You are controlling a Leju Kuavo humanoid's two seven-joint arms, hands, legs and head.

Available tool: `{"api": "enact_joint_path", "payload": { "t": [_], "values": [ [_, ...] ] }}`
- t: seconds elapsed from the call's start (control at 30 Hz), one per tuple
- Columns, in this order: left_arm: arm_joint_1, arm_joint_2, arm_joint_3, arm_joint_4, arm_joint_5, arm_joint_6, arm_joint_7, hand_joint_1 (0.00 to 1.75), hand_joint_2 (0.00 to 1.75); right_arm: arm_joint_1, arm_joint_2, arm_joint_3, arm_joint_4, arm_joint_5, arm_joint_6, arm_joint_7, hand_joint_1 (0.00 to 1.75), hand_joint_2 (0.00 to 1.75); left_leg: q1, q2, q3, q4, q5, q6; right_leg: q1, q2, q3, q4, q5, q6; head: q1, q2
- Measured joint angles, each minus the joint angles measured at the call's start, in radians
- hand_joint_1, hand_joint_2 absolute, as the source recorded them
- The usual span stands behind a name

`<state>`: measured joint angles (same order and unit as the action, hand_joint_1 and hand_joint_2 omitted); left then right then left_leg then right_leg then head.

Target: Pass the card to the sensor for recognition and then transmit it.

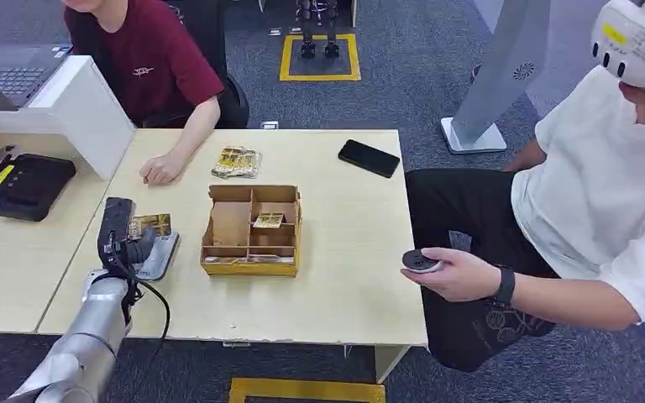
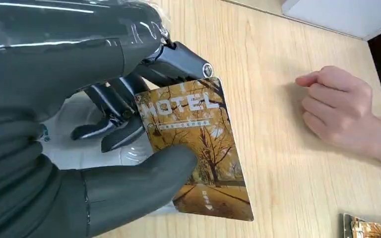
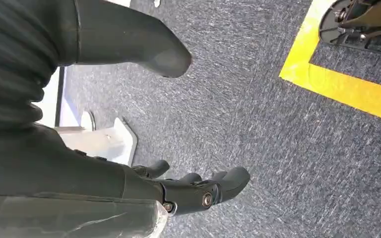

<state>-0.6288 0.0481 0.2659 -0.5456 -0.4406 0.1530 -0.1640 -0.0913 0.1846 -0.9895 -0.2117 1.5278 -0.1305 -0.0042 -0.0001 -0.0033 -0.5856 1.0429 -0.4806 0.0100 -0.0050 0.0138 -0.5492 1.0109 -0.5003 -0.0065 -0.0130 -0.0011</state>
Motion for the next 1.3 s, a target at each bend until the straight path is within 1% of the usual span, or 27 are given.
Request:
{"api": "enact_joint_path", "payload": {
  "t": [0.2,0.33,0.53,0.6,0.9,1.1,1.3],
  "values": [
    [-0.01,0.006,-0.025,0.027,-0.037,0.03,0.02,1.75,1.75,0.0,0.0,0.002,0.0,0.002,0.0,0.006,0.0,1.75,0.0,0.0,0.0,0.0,0.0,0.0,0.0,0.0,0.0,0.0,0.0,0.0,0.0,0.0],
    [-0.011,0.011,-0.032,0.039,-0.05,0.029,0.018,1.75,1.75,0.0,0.0,0.005,0.0,0.003,0.0,0.012,0.0,1.75,0.0,0.0,0.0,0.0,0.0,0.0,0.0,0.0,0.0,0.0,0.0,0.0,0.0,0.0],
    [-0.012,0.018,-0.035,0.042,-0.081,0.011,-0.005,1.75,1.75,0.0,0.0,0.005,0.0,0.0,0.0,0.012,0.0,1.75,0.0,0.0,0.0,0.0,0.0,0.0,0.0,0.0,0.0,0.0,0.0,0.0,0.0,0.0],
    [-0.013,0.019,-0.035,0.041,-0.082,0.002,-0.013,1.75,1.75,0.001,0.0,0.005,0.0,0.0,0.0,0.012,0.0,1.75,0.0,0.0,0.0,0.0,0.0,-0.001,0.0,0.0,0.0,0.001,0.0,0.0,0.0,0.0],
    [-0.014,0.042,-0.035,0.03,-0.08,-0.031,-0.014,1.75,1.75,0.003,0.0,0.005,0.0,-0.005,-0.002,0.012,0.0,1.75,0.0,0.0,0.0,0.0,0.001,-0.002,0.0,0.0,0.0,0.001,0.0,0.0,0.0,0.0],
    [-0.012,0.063,-0.041,0.012,-0.074,-0.101,-0.037,1.75,1.75,0.006,0.0,0.005,0.0,-0.012,-0.002,0.013,0.0,1.75,0.0,0.0,0.0,0.0,0.001,-0.002,0.0,0.0,0.0,0.001,0.0,0.0,0.0,0.0],
    [-0.006,0.077,-0.058,-0.016,-0.081,-0.131,-0.033,1.75,1.75,0.006,0.0,0.005,0.0,-0.016,-0.004,0.014,0.0,1.75,0.0,0.0,0.0,0.0,0.001,-0.002,0.0,0.0,-0.001,0.001,0.0,0.0,0.0,0.0]
  ]
}}
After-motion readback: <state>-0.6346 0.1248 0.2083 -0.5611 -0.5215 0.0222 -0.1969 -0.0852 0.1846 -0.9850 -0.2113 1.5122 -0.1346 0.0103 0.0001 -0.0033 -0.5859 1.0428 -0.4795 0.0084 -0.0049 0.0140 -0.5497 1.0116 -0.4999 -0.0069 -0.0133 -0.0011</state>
